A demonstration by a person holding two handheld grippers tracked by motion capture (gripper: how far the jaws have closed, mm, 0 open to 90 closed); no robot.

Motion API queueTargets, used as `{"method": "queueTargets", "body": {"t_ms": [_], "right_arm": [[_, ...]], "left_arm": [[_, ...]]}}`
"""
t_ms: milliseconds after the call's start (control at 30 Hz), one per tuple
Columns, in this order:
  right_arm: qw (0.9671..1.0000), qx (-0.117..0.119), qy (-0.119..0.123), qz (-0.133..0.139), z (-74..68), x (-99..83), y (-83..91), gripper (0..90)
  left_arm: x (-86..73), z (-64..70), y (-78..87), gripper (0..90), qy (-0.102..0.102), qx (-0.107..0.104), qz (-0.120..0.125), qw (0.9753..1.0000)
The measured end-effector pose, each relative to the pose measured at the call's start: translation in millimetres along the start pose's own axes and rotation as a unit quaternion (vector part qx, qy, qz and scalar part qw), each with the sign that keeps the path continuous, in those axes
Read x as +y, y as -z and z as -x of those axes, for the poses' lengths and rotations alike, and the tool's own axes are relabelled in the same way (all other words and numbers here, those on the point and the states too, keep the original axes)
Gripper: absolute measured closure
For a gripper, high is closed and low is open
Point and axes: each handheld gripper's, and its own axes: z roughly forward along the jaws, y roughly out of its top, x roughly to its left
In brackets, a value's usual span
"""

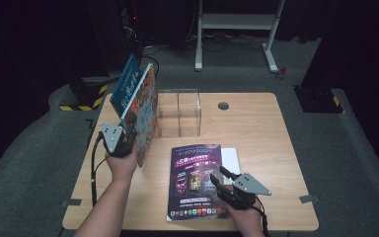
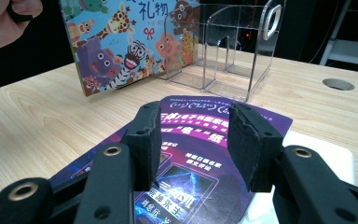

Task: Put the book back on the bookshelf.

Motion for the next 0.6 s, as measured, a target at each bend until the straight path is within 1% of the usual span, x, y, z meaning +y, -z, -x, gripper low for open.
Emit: {"method": "queueTargets", "body": {"t_ms": [600], "right_arm": [[1.0,0.0,-0.001,-0.002,0.2,-0.7,-0.4,54.8]], "left_arm": [[-5.0,1.9,-4.2,80.8,0.005,0.005,0.009,0.9999]]}}
